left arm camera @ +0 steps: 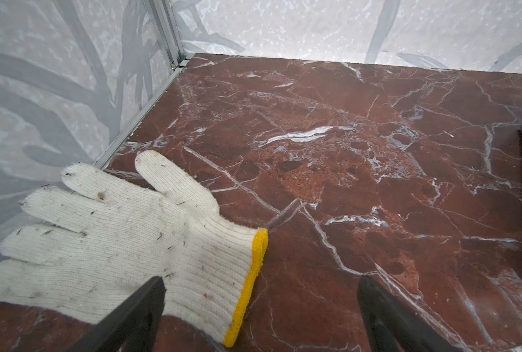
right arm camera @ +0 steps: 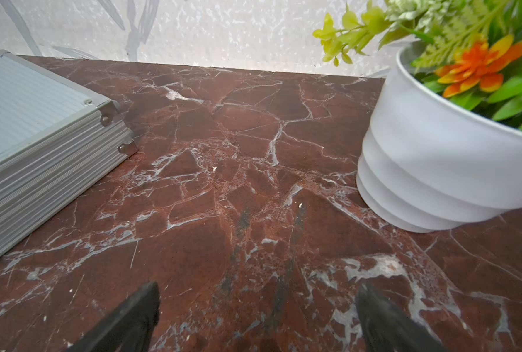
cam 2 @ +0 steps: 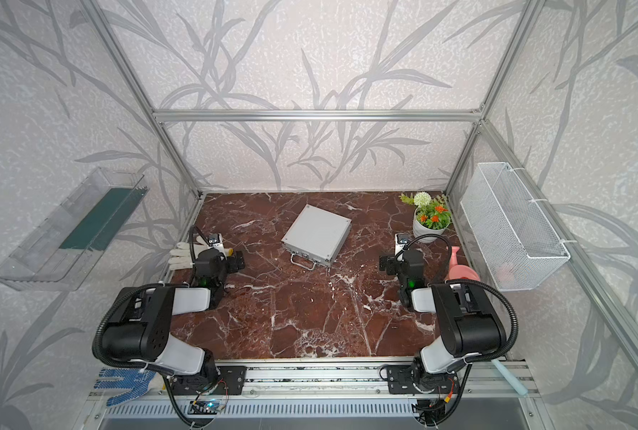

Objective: Open the poker set cases
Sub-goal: Adjust the poker set case at the center of the board.

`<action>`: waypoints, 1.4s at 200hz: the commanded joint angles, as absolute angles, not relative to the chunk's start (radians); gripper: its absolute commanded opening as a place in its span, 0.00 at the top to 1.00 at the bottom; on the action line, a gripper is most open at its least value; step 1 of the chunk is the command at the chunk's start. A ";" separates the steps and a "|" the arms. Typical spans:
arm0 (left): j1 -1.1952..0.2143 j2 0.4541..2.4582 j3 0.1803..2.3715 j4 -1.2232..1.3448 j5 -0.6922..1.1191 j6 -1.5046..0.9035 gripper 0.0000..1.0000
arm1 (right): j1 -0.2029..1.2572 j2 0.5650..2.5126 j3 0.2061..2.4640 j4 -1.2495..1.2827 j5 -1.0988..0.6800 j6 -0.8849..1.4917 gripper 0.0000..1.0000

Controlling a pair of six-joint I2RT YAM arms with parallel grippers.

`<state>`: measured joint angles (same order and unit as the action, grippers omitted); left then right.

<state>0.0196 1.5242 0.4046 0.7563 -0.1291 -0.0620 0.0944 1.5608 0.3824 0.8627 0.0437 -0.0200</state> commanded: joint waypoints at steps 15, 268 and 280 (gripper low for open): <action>0.018 1.517 0.420 0.769 -0.136 -0.056 0.01 | 0.095 1.549 0.402 0.871 0.042 -0.026 0.01; 0.021 1.393 0.586 0.398 -0.208 -0.089 0.24 | 0.069 1.430 0.541 0.526 -0.033 -0.022 0.25; 0.010 1.372 0.595 0.382 -0.209 -0.080 0.25 | 0.072 1.395 0.537 0.507 -0.024 -0.018 0.25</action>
